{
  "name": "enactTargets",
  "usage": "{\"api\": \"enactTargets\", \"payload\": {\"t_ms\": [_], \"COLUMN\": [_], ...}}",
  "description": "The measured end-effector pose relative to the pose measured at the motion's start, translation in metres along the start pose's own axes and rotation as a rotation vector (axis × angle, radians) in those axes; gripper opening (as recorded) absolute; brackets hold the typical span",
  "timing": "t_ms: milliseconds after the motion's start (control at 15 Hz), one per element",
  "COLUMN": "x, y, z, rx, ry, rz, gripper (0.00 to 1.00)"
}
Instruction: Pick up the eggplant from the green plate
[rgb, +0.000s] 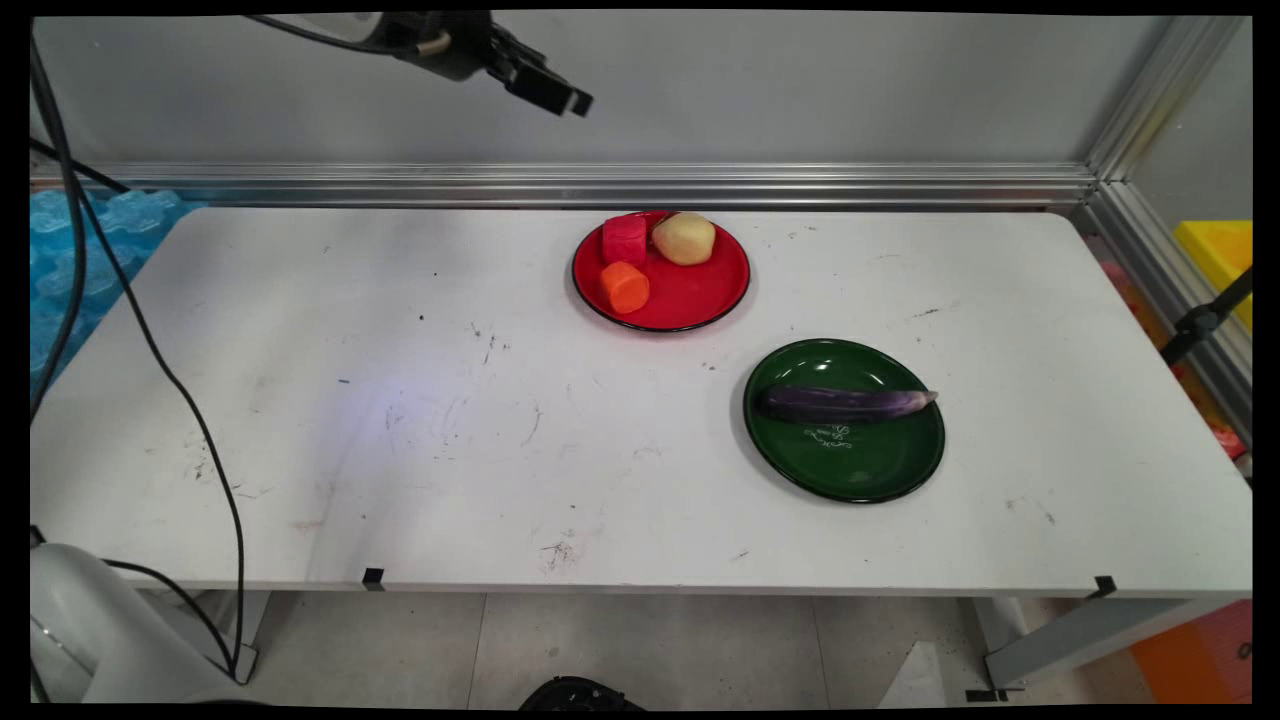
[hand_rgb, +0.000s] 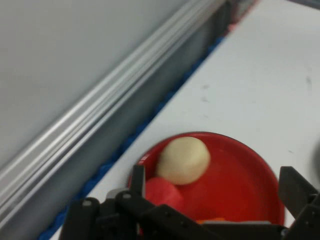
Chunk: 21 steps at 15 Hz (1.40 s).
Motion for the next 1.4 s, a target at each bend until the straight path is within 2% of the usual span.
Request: {"api": "enactTargets", "payload": {"t_ms": [467, 933, 1133, 1400], "x": [0.009, 0.019, 0.023, 0.025], "y": [0.038, 0.077, 0.093, 0.111], "z": [0.025, 0.06, 0.08, 0.109], "rx": [-0.155, -0.299, -0.343, -0.38], "ry": [-0.052, -0.113, -0.137, -0.164], "rz": [0.164, 0.369, 0.436, 0.497], "gripper": [1.0, 1.0, 1.0, 1.0]}}
